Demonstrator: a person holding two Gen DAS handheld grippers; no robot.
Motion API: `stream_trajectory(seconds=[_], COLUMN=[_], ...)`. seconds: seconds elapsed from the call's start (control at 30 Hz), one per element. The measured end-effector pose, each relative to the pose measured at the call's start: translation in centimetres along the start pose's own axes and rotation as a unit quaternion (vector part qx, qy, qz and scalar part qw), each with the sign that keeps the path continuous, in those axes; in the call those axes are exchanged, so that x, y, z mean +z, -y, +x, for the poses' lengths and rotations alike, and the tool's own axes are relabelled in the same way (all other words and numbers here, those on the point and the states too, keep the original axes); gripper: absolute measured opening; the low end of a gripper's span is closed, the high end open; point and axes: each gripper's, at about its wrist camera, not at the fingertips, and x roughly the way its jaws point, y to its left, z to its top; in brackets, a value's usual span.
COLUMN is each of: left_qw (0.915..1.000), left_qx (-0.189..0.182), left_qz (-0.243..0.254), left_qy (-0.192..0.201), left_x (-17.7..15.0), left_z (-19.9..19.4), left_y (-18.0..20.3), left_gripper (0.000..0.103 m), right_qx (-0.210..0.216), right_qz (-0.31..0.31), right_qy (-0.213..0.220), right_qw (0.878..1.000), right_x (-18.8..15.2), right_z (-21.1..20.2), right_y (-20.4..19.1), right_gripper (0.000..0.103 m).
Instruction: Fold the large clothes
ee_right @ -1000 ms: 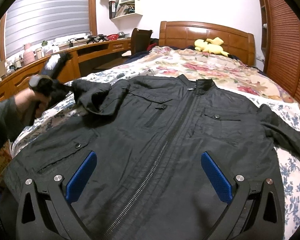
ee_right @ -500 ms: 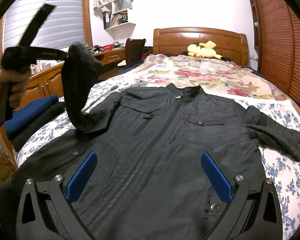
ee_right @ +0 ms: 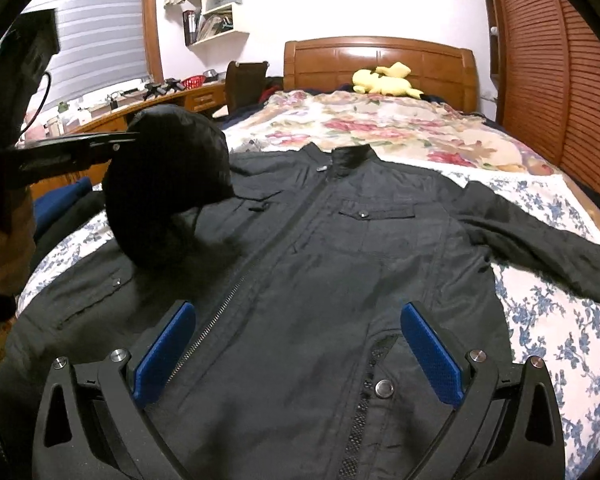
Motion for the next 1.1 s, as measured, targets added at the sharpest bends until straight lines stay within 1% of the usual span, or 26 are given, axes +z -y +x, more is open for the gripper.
stream_trajectory(seconds=[0.03, 0.17, 0.2, 0.23, 0.4, 0.53, 0.57, 0.67, 0.8, 0.93, 1.0, 1.1], left_qw=[1.0000, 0.9996, 0.9995, 0.9992, 0.9976, 0.9965, 0.9962, 0.9963, 0.9960, 0.9955, 0.9954, 0.9953], left_qx=[0.000, 0.010, 0.013, 0.019, 0.048, 0.074, 0.076, 0.074, 0.071, 0.074, 0.071, 0.068], left_qz=[-0.005, -0.013, -0.016, -0.019, -0.037, -0.027, -0.026, -0.037, -0.053, -0.059, -0.063, -0.069], left_qy=[0.003, 0.021, 0.026, 0.030, 0.032, 0.029, 0.031, 0.025, 0.014, 0.011, 0.009, 0.007], left_x=[-0.4, -1.9, -2.3, -2.7, -4.9, -5.9, -6.2, -6.9, -8.1, -9.0, -9.3, -9.6], left_z=[0.0, 0.0, 0.0, 0.0, 0.0, 0.1, -0.1, -0.1, -0.4, -1.1, -1.4, -1.5], left_y=[0.0, -0.8, -1.2, -1.7, -4.2, -5.8, -6.2, -7.5, -9.0, -9.8, -10.1, -10.4], left_gripper=[0.043, 0.064, 0.074, 0.079, 0.079, 0.079, 0.079, 0.079, 0.079, 0.079, 0.079, 0.079], right_qx=[0.000, 0.003, 0.003, 0.003, 0.010, 0.027, 0.033, 0.047, 0.065, 0.066, 0.067, 0.074], right_qz=[-0.001, -0.002, -0.002, -0.002, -0.004, -0.014, -0.015, -0.017, -0.030, -0.054, -0.054, -0.046], right_qy=[-0.005, -0.013, -0.013, -0.014, -0.022, -0.031, -0.034, -0.046, -0.072, -0.102, -0.115, -0.125], right_qw=[1.000, 1.000, 1.000, 1.000, 1.000, 0.999, 0.999, 0.998, 0.995, 0.991, 0.990, 0.988], right_x=[0.1, 0.5, 0.5, 0.6, 1.0, 1.7, 1.8, 2.2, 2.3, 1.6, 1.5, 1.4], right_z=[0.3, 0.6, 0.5, 0.5, 1.4, 2.7, 3.1, 4.6, 6.6, 8.1, 8.7, 9.2], right_y=[-0.1, -0.2, -0.2, -0.3, -0.8, -1.8, -2.0, -2.5, -3.4, -4.2, -4.0, -3.5], right_gripper=[0.102, 0.102, 0.102, 0.102, 0.101, 0.094, 0.091, 0.085, 0.081, 0.077, 0.076, 0.067])
